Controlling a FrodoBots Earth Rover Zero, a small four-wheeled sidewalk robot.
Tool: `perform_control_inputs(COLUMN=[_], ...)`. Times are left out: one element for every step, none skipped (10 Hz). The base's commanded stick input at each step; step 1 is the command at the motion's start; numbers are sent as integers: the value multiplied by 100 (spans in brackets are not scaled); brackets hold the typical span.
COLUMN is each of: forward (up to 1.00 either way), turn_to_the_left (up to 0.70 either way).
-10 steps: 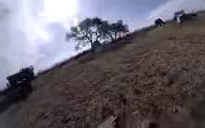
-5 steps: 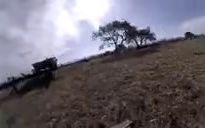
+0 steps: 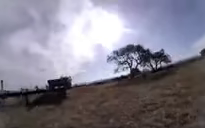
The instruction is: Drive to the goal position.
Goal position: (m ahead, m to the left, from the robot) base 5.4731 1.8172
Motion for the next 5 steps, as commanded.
perform_control_inputs(forward=[0, 0, 0, 70, 70], turn_to_the_left=[0, 0, 0, 0, 0])
